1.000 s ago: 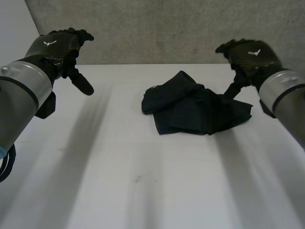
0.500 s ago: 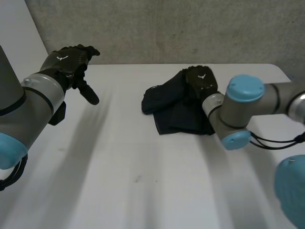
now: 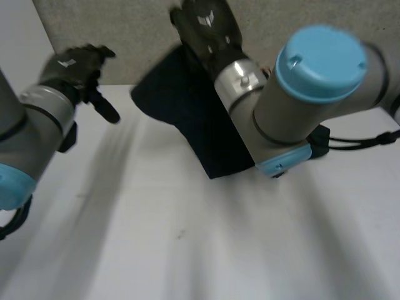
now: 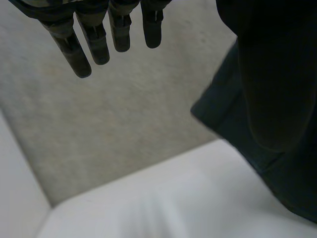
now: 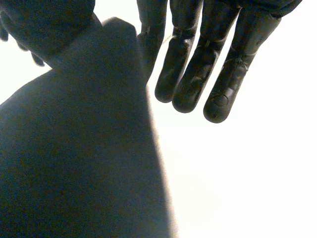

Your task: Fold the shorts.

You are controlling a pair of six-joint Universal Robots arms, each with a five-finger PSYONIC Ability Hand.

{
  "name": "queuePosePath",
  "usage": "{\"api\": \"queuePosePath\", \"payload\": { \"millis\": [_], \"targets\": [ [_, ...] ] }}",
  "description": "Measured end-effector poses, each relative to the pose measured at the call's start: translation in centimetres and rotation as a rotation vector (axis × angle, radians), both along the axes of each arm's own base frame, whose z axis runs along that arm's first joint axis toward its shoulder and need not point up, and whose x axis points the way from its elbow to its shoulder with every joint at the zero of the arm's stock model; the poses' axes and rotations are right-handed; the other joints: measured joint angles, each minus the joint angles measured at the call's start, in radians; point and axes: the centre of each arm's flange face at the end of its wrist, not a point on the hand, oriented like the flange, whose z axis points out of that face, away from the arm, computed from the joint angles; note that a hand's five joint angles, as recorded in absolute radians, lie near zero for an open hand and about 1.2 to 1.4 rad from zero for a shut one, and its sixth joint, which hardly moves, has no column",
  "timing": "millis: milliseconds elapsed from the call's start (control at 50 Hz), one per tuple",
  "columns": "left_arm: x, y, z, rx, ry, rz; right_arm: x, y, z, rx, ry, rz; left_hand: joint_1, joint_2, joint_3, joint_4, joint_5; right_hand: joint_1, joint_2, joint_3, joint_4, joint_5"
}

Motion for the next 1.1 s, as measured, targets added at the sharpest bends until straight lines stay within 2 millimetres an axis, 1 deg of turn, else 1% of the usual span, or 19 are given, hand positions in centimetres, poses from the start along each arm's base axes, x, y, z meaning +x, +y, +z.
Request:
{"api": "queuePosePath", "payload": {
  "millis": [60, 120, 160, 200, 260, 300, 360, 440, 460, 520, 600, 640, 660, 680, 720, 800, 920, 1000, 1100],
  "targets": [
    [1.5, -0.1, 1.9, -0.05, 0.021, 0.06, -0.5, 1.3, 4.3, -0.056, -0.117, 0.007, 0.0, 0.0, 0.0, 0.0, 0.0, 0.0, 0.0, 0.0, 0.0, 0.0],
    [2.3, -0.1, 2.9, -0.077, 0.032, 0.091, -1.0, 1.6, 6.4, -0.071, -0.184, -0.001, 0.0, 0.0, 0.0, 0.0, 0.0, 0.0, 0.0, 0.0, 0.0, 0.0],
    [3.4, -0.1, 4.0, -0.108, 0.045, 0.125, -2.3, 1.6, 8.7, -0.074, -0.271, -0.031, 0.0, 0.0, 0.0, 0.0, 0.0, 0.0, 0.0, 0.0, 0.0, 0.0],
    [4.0, -0.1, 4.6, -0.127, 0.052, 0.143, -3.2, 1.3, 9.4, -0.064, -0.305, -0.064, 0.0, 0.0, 0.0, 0.0, 0.0, 0.0, 0.0, 0.0, 0.0, 0.0],
    [4.5, -0.1, 5.2, -0.143, 0.057, 0.156, -4.8, 0.7, 9.2, -0.024, -0.299, -0.135, 0.0, 0.0, 0.0, 0.0, 0.0, 0.0, 0.0, 0.0, 0.0, 0.0],
    [4.6, -0.1, 5.3, -0.146, 0.059, 0.159, -5.7, 0.2, 8.5, 0.008, -0.267, -0.186, 0.0, 0.0, 0.0, 0.0, 0.0, 0.0, 0.0, 0.0, 0.0, 0.0],
    [4.6, 0.0, 5.3, -0.147, 0.058, 0.158, -8.5, -1.6, 5.2, 0.113, -0.141, -0.325, 0.0, 0.0, 0.0, 0.0, 0.0, 0.0, 0.0, 0.0, 0.0, 0.0],
    [4.4, 0.1, 5.1, -0.141, 0.056, 0.151, -12.4, -3.6, -0.5, 0.286, 0.052, -0.476, 0.0, 0.0, 0.0, 0.0, 0.0, 0.0, 0.0, 0.0, 0.0, 0.0],
    [4.4, 0.1, 5.0, -0.137, 0.054, 0.149, -13.8, -4.0, -2.6, 0.352, 0.115, -0.517, 0.0, 0.0, 0.0, 0.0, 0.0, 0.0, 0.0, 0.0, 0.0, 0.0],
    [4.2, 0.1, 4.6, -0.124, 0.05, 0.143, -17.3, -4.6, -7.3, 0.507, 0.244, -0.593, 0.0, 0.0, 0.0, 0.0, 0.0, 0.0, 0.0, 0.0, 0.0, 0.0],
    [3.8, 0.0, 3.9, -0.103, 0.041, 0.132, -20.9, -4.7, -11.4, 0.645, 0.34, -0.643, 0.0, 0.0, 0.0, 0.0, 0.0, -0.002, -0.003, -0.004, -0.004, -0.001],
    [3.5, 0.0, 3.4, -0.091, 0.037, 0.123, -22.3, -4.9, -12.5, 0.679, 0.361, -0.659, 0.0, 0.0, 0.0, 0.0, 0.0, -0.055, -0.072, -0.08, -0.081, -0.047],
    [3.2, -0.1, 3.2, -0.083, 0.033, 0.115, -23.2, -5.1, -13.0, 0.696, 0.369, -0.67, 0.0, 0.0, 0.0, 0.0, 0.0, -0.2, -0.235, -0.255, -0.237, -0.191],
    [3.0, -0.1, 2.9, -0.077, 0.031, 0.109, -23.7, -5.3, -13.2, 0.702, 0.373, -0.675, 0.0, 0.0, 0.0, 0.0, 0.0, -0.401, -0.475, -0.478, -0.479, -0.426],
    [2.4, 0.0, 2.4, -0.063, 0.025, 0.092, -24.8, -5.6, -13.4, 0.707, 0.374, -0.69, 0.0, 0.0, 0.0, 0.0, 0.0, -0.604, -0.709, -0.733, -0.735, -0.692],
    [1.8, 0.2, 1.9, -0.05, 0.019, 0.073, -25.0, -5.5, -12.2, 0.665, 0.357, -0.682, 0.0, 0.0, 0.0, 0.0, 0.0, -0.672, -0.777, -0.825, -0.83, -0.786],
    [1.6, 0.4, 1.8, -0.046, 0.017, 0.065, -22.4, -2.8, -9.2, 0.565, 0.343, -0.556, 0.0, 0.0, 0.0, 0.0, 0.0, -0.672, -0.777, -0.826, -0.832, -0.789],
    [1.6, 0.4, 1.8, -0.047, 0.017, 0.066, -19.7, 1.3, -7.9, 0.501, 0.37, -0.384, 0.0, 0.0, 0.0, 0.0, 0.0, -0.672, -0.777, -0.825, -0.83, -0.785],
    [1.6, 0.4, 1.7, -0.044, 0.016, 0.064, -16.9, 6.3, -8.5, 0.462, 0.445, -0.193, 0.0, 0.0, 0.0, 0.0, 0.0, -0.672, -0.777, -0.824, -0.83, -0.775]
  ]
}}
